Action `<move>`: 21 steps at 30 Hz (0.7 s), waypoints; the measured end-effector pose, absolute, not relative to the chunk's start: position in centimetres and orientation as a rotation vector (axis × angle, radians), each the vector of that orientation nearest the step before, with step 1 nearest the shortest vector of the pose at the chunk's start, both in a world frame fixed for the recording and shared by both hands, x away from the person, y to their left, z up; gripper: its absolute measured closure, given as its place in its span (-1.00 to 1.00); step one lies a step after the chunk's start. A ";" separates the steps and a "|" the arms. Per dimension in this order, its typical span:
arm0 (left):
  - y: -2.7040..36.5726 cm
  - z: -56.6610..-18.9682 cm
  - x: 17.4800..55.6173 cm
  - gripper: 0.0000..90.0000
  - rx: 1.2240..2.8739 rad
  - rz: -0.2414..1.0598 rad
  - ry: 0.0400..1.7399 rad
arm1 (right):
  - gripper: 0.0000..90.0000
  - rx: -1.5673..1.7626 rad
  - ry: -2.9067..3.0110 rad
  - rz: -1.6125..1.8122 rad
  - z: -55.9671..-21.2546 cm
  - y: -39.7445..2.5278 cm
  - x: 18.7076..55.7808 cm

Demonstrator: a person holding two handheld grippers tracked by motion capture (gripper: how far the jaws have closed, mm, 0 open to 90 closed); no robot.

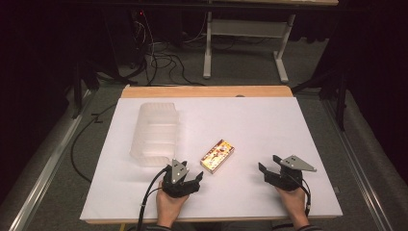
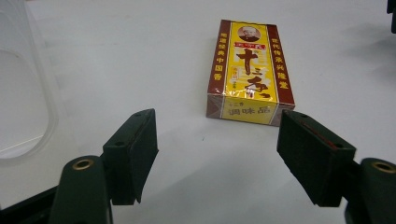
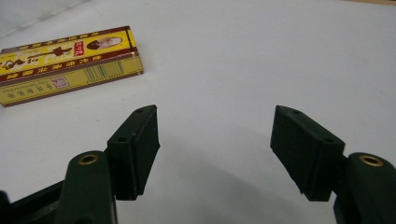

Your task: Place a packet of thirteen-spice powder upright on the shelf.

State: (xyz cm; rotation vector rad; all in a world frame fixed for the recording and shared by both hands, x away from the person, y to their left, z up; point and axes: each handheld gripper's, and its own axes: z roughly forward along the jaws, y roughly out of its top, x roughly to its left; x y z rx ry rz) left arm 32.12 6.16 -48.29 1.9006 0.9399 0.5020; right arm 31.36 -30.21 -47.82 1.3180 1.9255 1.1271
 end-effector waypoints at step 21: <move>6.0 -48.3 32.1 -0.40 1.918 0.492 0.909 | -0.27 1.317 1.933 1.115 -47.8 -30.1 31.3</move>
